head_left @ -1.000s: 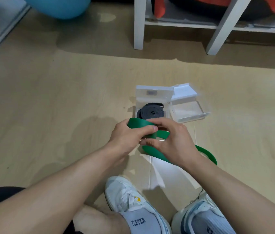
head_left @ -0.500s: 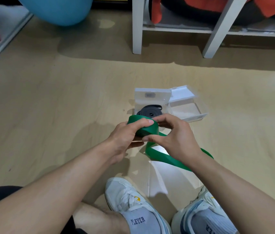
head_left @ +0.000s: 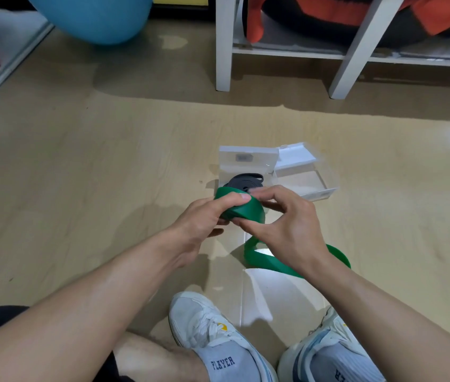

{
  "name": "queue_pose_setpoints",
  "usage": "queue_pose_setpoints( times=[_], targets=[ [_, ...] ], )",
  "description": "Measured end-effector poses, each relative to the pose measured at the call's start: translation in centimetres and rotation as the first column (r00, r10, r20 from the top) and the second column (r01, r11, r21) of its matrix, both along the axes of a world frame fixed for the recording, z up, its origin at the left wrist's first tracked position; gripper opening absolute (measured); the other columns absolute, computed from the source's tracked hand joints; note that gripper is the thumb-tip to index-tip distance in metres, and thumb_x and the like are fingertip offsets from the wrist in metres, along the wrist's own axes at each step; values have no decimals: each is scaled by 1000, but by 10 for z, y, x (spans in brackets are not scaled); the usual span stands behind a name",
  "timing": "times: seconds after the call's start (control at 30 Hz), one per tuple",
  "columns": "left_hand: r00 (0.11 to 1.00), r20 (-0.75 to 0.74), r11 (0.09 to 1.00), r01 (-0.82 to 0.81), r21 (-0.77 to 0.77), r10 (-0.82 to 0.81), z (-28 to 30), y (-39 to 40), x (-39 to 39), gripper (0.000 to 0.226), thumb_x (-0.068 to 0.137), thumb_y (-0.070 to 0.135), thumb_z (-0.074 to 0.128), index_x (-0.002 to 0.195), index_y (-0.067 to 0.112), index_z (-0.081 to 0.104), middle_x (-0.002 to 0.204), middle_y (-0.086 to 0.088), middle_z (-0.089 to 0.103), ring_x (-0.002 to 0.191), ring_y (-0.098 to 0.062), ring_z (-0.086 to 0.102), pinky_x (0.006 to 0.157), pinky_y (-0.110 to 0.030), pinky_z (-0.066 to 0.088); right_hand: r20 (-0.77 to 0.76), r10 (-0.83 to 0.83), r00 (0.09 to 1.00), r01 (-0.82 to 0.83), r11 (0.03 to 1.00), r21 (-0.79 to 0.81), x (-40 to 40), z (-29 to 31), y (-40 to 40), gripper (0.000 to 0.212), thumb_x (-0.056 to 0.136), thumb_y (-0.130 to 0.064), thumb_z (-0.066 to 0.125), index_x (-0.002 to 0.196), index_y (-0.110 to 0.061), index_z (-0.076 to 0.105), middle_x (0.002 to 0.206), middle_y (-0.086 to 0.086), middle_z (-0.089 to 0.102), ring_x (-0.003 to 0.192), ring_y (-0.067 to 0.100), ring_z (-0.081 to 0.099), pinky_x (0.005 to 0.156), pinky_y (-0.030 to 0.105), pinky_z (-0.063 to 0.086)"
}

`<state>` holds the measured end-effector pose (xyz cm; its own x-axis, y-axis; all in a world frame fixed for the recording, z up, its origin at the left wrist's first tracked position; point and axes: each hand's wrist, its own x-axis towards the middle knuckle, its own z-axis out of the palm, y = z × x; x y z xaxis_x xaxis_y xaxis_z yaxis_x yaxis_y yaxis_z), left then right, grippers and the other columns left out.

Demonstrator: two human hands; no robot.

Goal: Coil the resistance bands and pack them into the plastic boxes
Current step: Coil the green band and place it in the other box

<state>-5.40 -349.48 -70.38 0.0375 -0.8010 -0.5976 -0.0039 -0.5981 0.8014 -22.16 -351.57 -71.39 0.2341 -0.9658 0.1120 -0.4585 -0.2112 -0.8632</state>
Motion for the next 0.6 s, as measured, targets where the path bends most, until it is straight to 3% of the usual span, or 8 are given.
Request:
queue_pose_setpoints(
  times=[0.07,0.17,0.27,0.37,0.47,0.53,0.6],
  targets=[
    [998,56,1000,-8,-25,9,0,-1,-1,56,62,63,74,104,26,79,92,10,76,93,-11,64,86,-31,46,-51,-16,999,17,1000,17,0,2,0,36,65,-35,91,96,-26,75,98,-21,75,97,-6,67,91,20,53],
    [996,89,999,-22,-50,26,0,-1,-4,61,58,64,74,108,28,74,98,10,78,95,-10,69,87,-31,49,-133,-49,990,46,999,-26,3,3,3,37,65,-46,85,93,-27,72,89,-17,74,90,3,69,83,28,54],
    [985,173,997,6,-82,8,1,2,-6,61,53,61,83,103,29,71,91,14,76,86,-6,71,78,-27,50,-128,-19,992,6,995,-97,8,2,6,32,67,-30,87,93,-22,71,89,-12,72,86,8,66,78,29,52],
    [981,188,995,-26,-95,44,1,4,-7,48,57,52,88,94,25,74,76,15,73,67,-2,65,70,-26,48,-86,28,996,-36,995,-92,8,3,6,31,68,-25,87,96,-24,72,92,-15,72,90,4,65,79,21,49],
    [986,145,992,-63,-109,78,3,3,-5,43,61,51,85,92,23,78,84,7,79,78,-10,73,84,-37,59,-40,82,996,-84,995,-56,5,5,2,47,66,-31,92,109,-29,73,102,-19,72,99,1,65,88,16,49],
    [989,107,991,-87,-103,98,5,1,-2,45,63,55,81,94,22,80,86,1,80,86,-16,76,95,-43,58,-32,94,995,-94,995,-13,3,5,-1,56,65,-39,92,116,-31,70,109,-20,69,105,-2,62,91,13,47],
    [993,78,993,-84,-79,90,5,0,0,45,69,56,77,99,22,80,84,1,80,86,-13,75,95,-39,56,10,69,998,-69,996,54,1,5,-4,52,65,-40,91,112,-32,70,108,-20,69,104,-6,62,90,10,47]
  ],
)
